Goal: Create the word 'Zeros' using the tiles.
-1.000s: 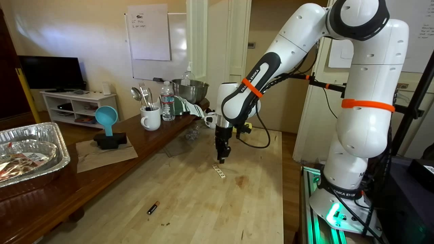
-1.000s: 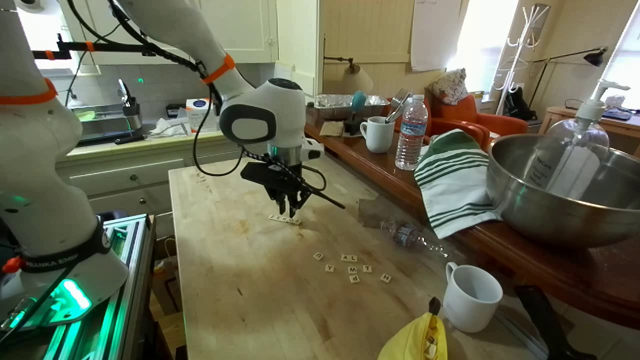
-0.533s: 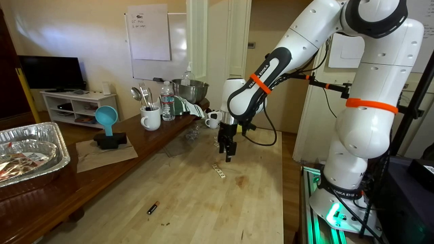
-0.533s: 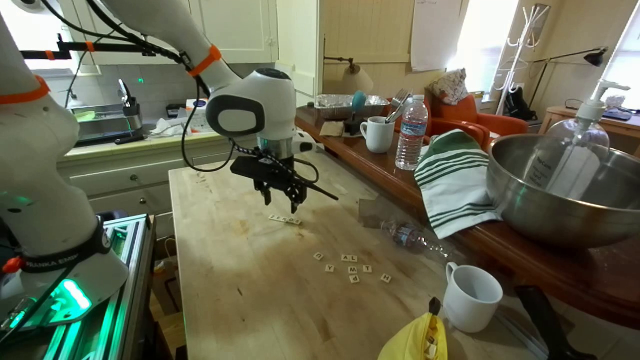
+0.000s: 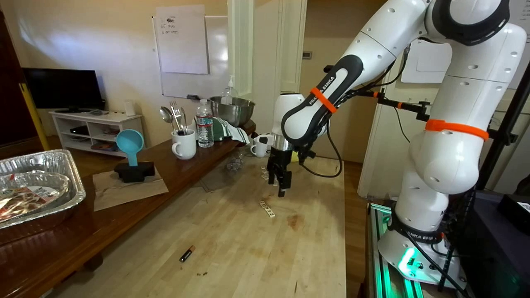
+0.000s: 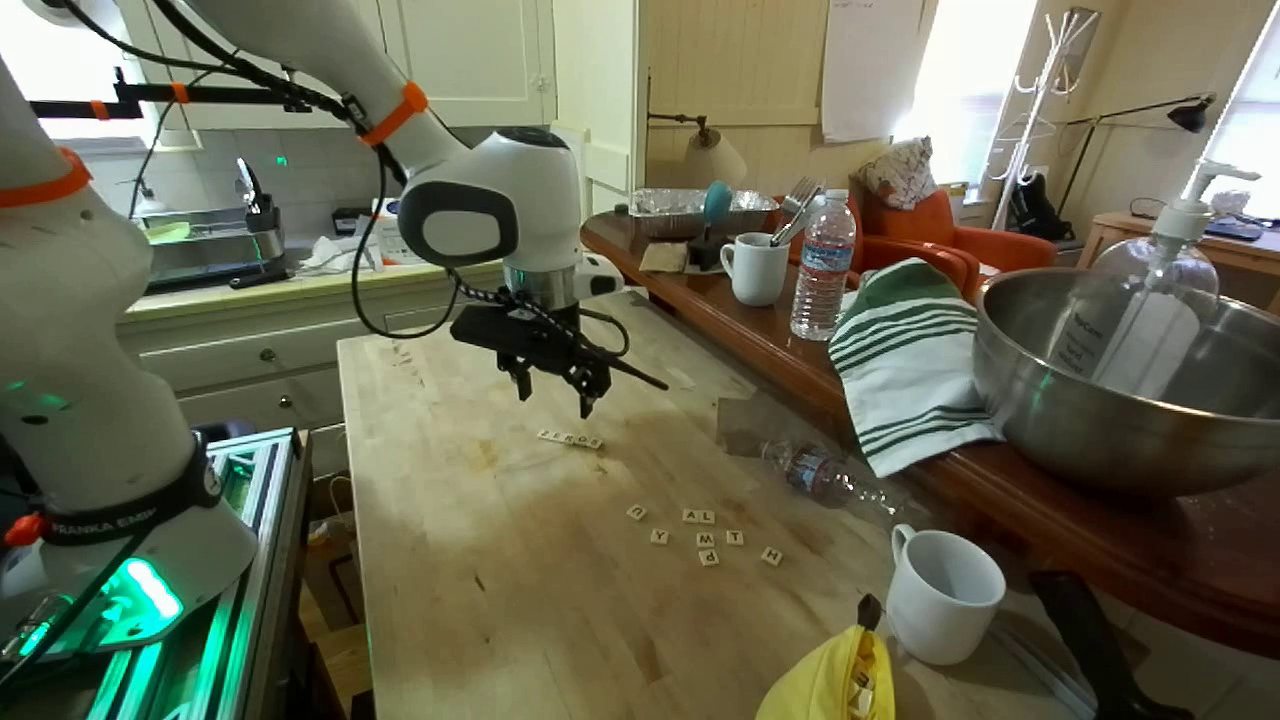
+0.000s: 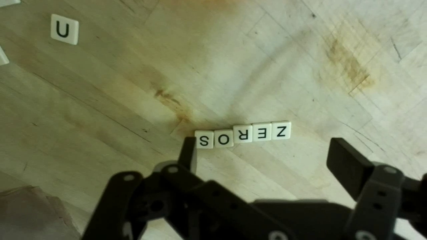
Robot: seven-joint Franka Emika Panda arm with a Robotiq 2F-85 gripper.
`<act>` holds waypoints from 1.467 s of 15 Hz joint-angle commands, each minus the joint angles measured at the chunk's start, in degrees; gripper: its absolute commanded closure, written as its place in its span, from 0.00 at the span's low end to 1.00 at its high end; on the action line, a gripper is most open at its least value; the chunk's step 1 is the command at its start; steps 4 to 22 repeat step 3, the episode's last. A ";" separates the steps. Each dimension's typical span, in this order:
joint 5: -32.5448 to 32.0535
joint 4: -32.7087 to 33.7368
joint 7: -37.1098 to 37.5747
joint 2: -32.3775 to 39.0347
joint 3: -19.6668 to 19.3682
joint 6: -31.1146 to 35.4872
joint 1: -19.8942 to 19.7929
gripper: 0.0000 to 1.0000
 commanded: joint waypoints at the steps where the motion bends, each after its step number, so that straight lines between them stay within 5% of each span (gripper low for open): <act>1: -0.35 0.07 0.29 -0.06 -1.48 -0.11 1.46 0.00; 22: -0.34 0.16 0.29 -0.03 -1.66 -0.12 1.56 0.00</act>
